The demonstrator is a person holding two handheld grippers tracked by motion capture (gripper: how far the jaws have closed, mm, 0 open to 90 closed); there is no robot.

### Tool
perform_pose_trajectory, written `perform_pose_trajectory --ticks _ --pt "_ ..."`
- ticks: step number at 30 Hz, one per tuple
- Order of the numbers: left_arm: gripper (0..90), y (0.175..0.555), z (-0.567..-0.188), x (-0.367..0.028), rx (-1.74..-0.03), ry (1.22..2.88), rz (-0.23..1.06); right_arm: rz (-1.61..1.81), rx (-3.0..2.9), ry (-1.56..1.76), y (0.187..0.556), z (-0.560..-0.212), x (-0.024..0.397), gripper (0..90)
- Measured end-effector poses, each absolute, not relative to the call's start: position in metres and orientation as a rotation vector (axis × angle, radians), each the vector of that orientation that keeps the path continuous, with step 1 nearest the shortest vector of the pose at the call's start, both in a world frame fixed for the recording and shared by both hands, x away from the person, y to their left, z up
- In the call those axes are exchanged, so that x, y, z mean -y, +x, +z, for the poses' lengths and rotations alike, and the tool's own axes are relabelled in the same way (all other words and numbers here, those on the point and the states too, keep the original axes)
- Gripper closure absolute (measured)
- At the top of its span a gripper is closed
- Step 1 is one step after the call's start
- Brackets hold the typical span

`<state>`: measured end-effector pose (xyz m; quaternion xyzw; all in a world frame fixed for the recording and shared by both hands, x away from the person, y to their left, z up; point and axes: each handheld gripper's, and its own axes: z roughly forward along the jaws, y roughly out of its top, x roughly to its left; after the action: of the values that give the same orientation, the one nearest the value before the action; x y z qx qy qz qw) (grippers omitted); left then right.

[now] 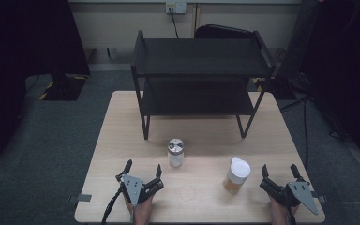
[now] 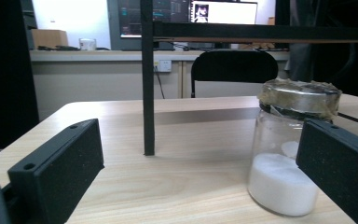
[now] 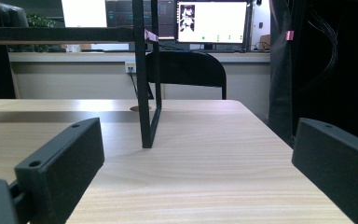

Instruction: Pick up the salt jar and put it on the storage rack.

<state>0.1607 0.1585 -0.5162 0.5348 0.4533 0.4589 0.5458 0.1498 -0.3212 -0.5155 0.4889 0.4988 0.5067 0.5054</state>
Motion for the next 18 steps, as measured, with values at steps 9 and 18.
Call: perform_pose_trajectory --ticks 9,18 --pt "0.0 0.161 -0.516 -0.159 -1.060 1.279 1.092 1.223 -1.203 1.180 0.150 -0.515 0.321 0.7" --pt "1.2 0.160 -0.506 -0.153 -1.066 1.314 1.086 1.223 -1.203 1.180 0.150 -0.515 0.321 0.7"
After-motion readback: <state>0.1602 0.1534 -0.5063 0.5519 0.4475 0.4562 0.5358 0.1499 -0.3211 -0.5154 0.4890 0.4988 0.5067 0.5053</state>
